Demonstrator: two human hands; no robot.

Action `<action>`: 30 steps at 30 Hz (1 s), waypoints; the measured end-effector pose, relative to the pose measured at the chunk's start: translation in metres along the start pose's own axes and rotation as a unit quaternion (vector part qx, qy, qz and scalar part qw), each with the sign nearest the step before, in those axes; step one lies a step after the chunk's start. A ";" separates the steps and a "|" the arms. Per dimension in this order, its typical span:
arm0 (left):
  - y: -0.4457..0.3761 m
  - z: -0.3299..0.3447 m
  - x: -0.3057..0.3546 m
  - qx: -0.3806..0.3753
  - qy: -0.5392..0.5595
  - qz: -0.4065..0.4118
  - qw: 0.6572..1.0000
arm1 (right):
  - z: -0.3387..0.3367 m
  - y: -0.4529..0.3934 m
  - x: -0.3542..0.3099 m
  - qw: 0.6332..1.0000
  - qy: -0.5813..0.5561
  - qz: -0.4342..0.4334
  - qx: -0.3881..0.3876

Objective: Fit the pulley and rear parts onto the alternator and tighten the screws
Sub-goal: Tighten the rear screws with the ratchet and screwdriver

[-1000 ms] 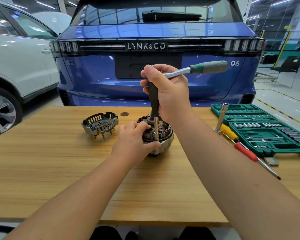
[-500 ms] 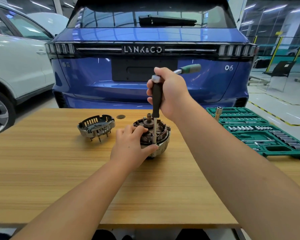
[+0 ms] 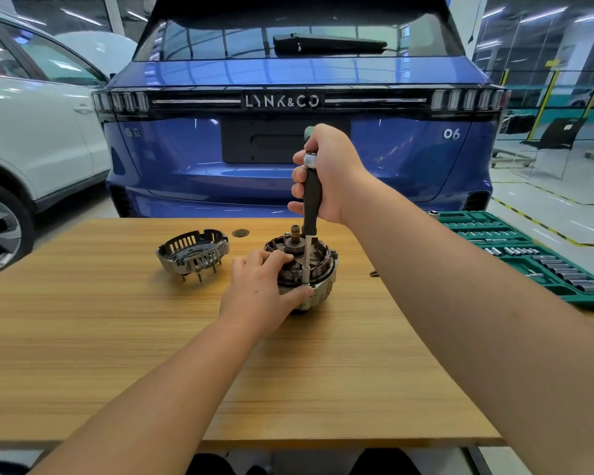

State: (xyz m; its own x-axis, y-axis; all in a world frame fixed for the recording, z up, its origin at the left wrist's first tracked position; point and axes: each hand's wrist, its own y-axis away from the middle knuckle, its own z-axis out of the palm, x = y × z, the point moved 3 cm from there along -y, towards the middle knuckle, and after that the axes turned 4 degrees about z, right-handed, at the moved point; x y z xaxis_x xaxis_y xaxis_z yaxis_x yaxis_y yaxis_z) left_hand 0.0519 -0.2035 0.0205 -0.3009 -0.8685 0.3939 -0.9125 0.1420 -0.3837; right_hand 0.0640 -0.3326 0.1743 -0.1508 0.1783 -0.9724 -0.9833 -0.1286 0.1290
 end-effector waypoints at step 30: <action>0.001 -0.003 -0.001 0.009 0.003 0.017 1.000 | -0.002 0.031 -0.018 0.624 0.661 -0.410 -0.073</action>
State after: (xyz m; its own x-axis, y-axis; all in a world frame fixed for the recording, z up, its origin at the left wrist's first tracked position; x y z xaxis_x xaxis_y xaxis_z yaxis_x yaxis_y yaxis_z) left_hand 0.0507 -0.2008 0.0217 -0.3336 -0.8600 0.3862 -0.8968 0.1631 -0.4114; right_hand 0.0359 -0.3418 0.1951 0.7079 -0.7060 -0.0223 -0.6401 -0.6279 -0.4427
